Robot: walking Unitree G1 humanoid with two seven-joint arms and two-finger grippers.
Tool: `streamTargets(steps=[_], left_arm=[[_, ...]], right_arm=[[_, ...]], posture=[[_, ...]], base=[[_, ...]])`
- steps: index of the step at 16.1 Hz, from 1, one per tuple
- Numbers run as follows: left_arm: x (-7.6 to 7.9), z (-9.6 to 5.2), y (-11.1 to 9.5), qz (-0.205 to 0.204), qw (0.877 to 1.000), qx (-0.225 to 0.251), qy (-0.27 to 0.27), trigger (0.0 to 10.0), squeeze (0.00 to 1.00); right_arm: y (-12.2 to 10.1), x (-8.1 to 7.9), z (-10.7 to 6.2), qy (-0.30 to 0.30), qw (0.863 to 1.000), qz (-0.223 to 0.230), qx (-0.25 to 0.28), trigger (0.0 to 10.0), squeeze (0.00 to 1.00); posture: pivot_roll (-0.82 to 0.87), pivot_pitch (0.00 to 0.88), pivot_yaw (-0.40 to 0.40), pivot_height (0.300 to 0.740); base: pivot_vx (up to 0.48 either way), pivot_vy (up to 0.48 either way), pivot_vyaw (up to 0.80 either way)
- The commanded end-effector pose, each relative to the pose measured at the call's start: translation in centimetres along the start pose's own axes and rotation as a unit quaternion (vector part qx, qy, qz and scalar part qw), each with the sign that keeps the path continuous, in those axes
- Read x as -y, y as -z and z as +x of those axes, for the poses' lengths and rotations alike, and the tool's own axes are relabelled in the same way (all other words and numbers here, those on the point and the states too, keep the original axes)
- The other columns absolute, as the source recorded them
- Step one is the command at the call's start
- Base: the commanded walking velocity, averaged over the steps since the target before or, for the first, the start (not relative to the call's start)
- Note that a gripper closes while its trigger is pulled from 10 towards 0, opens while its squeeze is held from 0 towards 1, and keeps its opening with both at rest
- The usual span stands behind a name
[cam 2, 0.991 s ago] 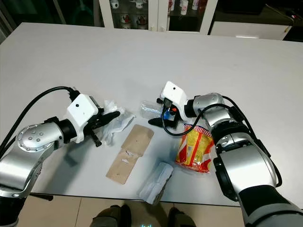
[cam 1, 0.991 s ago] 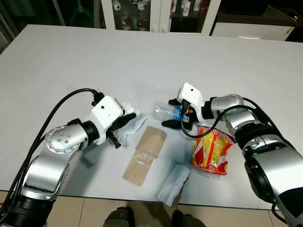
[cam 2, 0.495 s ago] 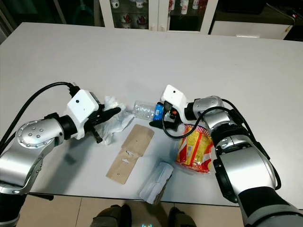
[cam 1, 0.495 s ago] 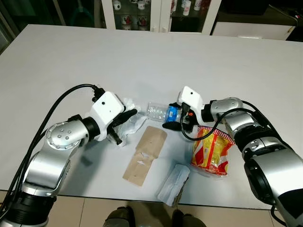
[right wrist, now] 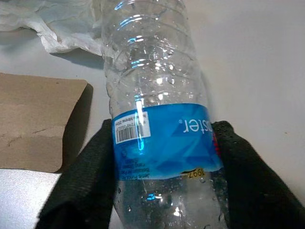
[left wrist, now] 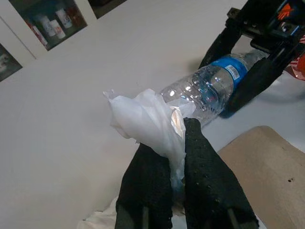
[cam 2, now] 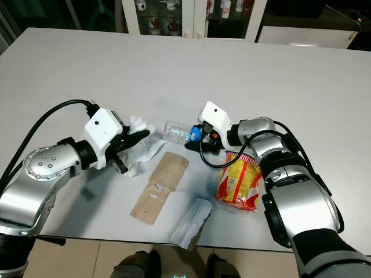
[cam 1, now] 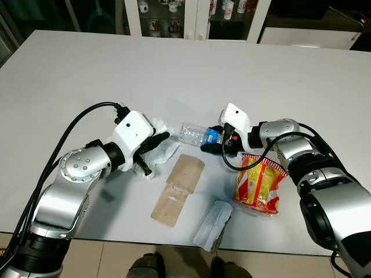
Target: Picking trash to rubbish bin
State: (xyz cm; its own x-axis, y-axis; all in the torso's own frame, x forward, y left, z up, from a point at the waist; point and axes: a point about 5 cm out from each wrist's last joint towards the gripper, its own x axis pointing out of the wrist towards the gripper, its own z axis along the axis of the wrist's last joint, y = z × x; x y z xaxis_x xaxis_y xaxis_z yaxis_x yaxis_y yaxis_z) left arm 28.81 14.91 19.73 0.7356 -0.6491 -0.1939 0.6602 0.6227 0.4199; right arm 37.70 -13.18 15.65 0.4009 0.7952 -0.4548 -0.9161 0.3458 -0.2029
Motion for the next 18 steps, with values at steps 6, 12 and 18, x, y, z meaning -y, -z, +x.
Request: streamTargets(steps=[6, 12, 18], left_arm=[[-1.1, 1.8, -0.7, -0.037, 0.994, 0.057, -0.089, 10.0, 0.00], [-3.2, 3.9, -1.0, -0.132, 0.947, 0.109, -0.273, 10.0, 0.00], [-4.8, 2.6, 0.5, -0.149, 0.898, 0.123, -0.396, 10.0, 0.00]], right_arm=[[-4.8, 3.6, -2.8, 0.151, 0.964, 0.068, 0.208, 10.0, 0.00], [-8.2, 6.3, -6.8, 0.312, 0.812, 0.196, 0.453, 10.0, 0.00], [-3.0, 2.2, -4.9, 0.462, 0.768, 0.218, 0.386, 10.0, 0.00]], posture=[[0.14, 0.123, -0.015, 0.740], [0.08, 0.082, -0.014, 0.740], [0.05, 0.036, -0.026, 0.740]], base=[[0.000, 0.000, 0.00], [0.000, 0.000, 0.00], [0.000, 0.000, 0.00]])
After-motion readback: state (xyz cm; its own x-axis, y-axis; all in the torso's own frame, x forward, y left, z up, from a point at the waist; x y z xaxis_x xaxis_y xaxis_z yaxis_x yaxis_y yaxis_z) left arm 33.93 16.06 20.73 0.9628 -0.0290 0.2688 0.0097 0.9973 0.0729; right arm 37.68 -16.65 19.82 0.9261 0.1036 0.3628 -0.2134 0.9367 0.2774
